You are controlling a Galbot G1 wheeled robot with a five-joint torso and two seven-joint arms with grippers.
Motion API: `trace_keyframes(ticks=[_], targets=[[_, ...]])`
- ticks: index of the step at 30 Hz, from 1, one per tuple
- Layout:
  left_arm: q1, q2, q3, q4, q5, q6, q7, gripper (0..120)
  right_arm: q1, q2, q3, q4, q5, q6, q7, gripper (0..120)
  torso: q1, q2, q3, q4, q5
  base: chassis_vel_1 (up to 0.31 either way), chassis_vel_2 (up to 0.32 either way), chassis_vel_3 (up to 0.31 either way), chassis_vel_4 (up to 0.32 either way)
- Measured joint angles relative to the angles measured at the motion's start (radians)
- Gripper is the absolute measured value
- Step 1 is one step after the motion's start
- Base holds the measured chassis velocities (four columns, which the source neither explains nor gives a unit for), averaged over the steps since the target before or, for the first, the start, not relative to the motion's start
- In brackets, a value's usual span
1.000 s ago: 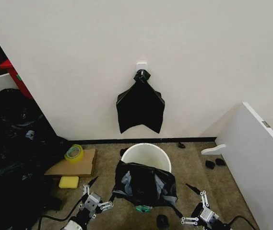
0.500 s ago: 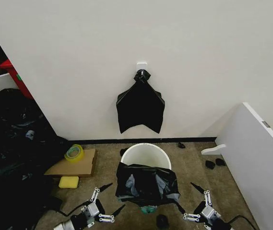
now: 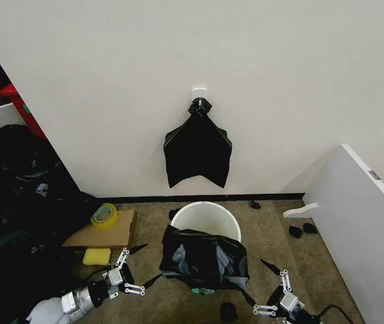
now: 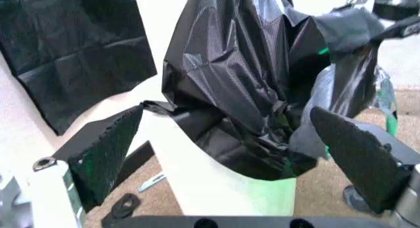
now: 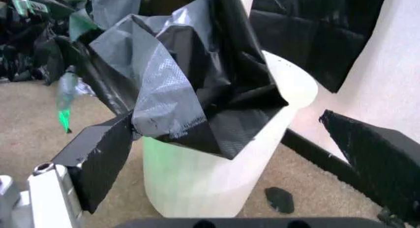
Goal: Place the garbage bag over the trash bin.
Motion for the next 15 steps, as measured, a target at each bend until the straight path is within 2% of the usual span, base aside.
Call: trace_keyframes(ticks=[4, 9, 11, 15], targets=[[0.005, -0.006, 0.003, -0.017, -0.008, 0.001, 0.009, 100, 0.013, 0.012, -0.002, -0.011, 0.006, 0.010, -0.014, 100, 0.000, 0.000, 0.000, 0.0000, 0.0003, 0.000, 0.000, 0.000, 0.000], [0.009, -0.033, 0.014, -0.054, -0.042, 0.009, 0.085, 100, 0.017, 0.035, -0.037, -0.008, 0.019, 0.011, -0.013, 100, 0.000, 0.000, 0.000, -0.0001, 0.0003, 0.000, 0.000, 0.000, 0.000], [0.007, -0.055, 0.021, -0.074, -0.052, 0.021, 0.142, 100, 0.016, 0.040, -0.044, -0.004, 0.029, 0.016, -0.030, 100, 0.000, 0.000, 0.000, -0.0001, 0.0003, 0.000, 0.000, 0.000, 0.000], [-0.006, -0.093, 0.050, -0.101, -0.036, 0.047, 0.168, 100, 0.020, 0.044, -0.044, -0.005, 0.034, 0.019, -0.052, 100, 0.000, 0.000, 0.000, 0.0000, 0.0001, 0.000, 0.000, 0.000, 0.000]])
